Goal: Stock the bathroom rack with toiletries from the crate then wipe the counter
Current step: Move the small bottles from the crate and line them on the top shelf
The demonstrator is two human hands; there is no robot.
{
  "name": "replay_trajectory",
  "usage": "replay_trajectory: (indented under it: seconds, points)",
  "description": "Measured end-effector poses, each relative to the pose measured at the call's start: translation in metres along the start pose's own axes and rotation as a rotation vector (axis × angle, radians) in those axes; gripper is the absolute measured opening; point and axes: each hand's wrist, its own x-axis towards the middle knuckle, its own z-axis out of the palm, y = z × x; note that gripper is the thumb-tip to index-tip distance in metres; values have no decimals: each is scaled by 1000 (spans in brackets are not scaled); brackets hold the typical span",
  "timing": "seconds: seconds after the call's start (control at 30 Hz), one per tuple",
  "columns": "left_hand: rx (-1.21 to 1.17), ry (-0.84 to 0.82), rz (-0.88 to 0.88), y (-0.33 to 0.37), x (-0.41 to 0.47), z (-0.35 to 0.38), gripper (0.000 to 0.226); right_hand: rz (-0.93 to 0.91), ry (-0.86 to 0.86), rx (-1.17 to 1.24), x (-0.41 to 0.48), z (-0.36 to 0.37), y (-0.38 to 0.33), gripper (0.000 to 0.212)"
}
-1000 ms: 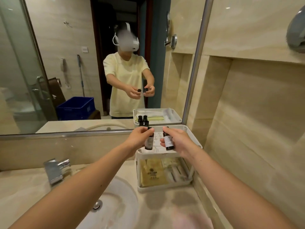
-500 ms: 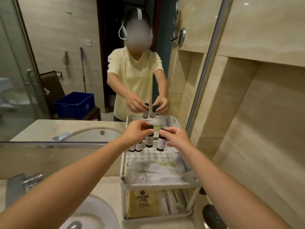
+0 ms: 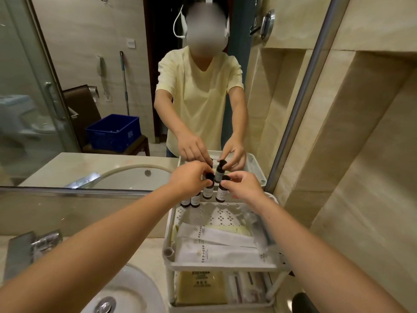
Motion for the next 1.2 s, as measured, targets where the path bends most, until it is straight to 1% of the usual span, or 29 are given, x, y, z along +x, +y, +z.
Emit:
replay_trajectory:
  seconds: [0.03,0.07,0.17,0.2,0.3,0.37,0.53,0.7,0.83,0.9,0.97,1.07,1.2]
  points:
    - [18,-1,-2,-3,0,2,33,1,-8,-12,3,2,1,34]
    - [36,-2,-4,-5,-1,4,33,-5,-18,-25,5,4,2,34]
    - [83,0,-2,-11,-4,9,29,-31,-45,-65,9,11,4,15]
    - [100,3,0,-11,-5,12,28,-42,-49,-81,10,14,5,13]
    - [150,20,7,-13,-7,18,28,-59,-44,-129,10,21,8,16]
    - [180,36,12,-13,-7,21,33,-56,-42,-142,10,24,11,18]
    - [219,52,-5,-13,-8,25,38,-54,11,-143,12,31,16,32]
    - [229,92,-6,-10,-13,26,44,-55,19,-87,6,33,19,27]
    - [193,125,-20,-7,-20,24,46,-46,12,-66,-1,31,19,36]
    - [142,174,-30,-7,-28,23,46,-42,38,-46,-8,30,19,40]
    - [44,230,-63,-7,-40,23,44,-50,98,-13,-19,30,18,43]
    - [-131,301,-168,-7,-60,23,44,-108,186,53,-37,36,14,41]
    - [-404,370,-281,-9,-92,15,45,-201,187,108,-64,47,3,42]
